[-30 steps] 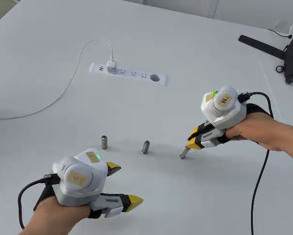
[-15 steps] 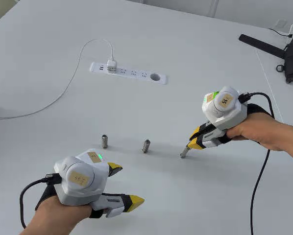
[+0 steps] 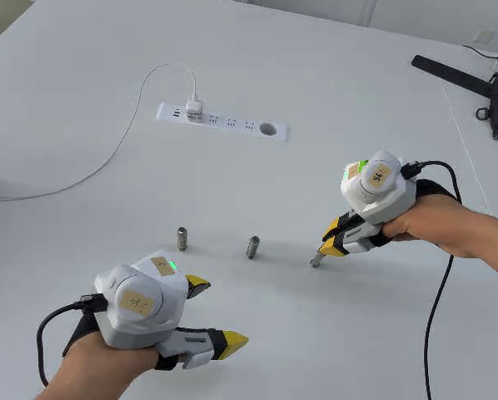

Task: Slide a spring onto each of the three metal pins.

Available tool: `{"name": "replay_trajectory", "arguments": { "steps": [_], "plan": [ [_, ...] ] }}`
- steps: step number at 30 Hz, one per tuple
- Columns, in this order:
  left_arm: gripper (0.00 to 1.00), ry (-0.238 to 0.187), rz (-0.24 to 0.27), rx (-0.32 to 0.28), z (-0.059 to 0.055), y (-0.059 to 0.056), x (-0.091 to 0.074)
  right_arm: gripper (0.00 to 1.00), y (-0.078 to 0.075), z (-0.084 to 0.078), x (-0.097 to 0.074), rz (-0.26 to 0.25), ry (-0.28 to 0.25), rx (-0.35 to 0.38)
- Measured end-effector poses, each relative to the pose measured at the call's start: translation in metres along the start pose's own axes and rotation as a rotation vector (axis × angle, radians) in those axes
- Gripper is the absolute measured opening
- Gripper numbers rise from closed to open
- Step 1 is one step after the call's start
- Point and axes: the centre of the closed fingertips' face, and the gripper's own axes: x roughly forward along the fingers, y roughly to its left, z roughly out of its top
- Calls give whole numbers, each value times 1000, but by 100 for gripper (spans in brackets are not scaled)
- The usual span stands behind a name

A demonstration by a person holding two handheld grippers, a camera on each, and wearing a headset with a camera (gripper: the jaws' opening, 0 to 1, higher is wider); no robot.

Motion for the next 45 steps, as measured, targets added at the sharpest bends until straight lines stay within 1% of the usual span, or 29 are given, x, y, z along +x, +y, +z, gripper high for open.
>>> {"name": "replay_trajectory", "arguments": {
  "steps": [4, 15, 21, 25, 30, 34, 40, 43, 45],
  "plan": [
    [59, 0, 1, -2, 0, 0, 0, 13, -2, -1, 4, 3, 1, 2],
    [59, 1, 3, -8, -2, 1, -1, 13, 0, -5, 15, 11, 21, -11],
    [60, 0, 10, -7, -2, 3, -1, 13, 0, -8, 22, 14, 28, -9],
    [60, -1, 11, -8, -1, 3, -1, 13, 1, -11, 25, 20, 42, -13],
    [60, -1, 11, -8, 0, 3, -2, 13, 3, -15, 29, 22, 71, -38],
    [60, -1, 12, -11, -1, 3, -1, 13, 1, -18, 32, 24, 72, -35],
    [60, 1, 12, -12, -2, 3, -1, 13, 2, -20, 34, 27, 75, -26],
    [60, 0, 12, -12, -2, 3, -1, 17, 2, -21, 35, 27, 76, -25],
    [60, 1, 12, -11, -1, 3, -1, 18, 3, -21, 35, 29, 76, -21]
  ]
}}
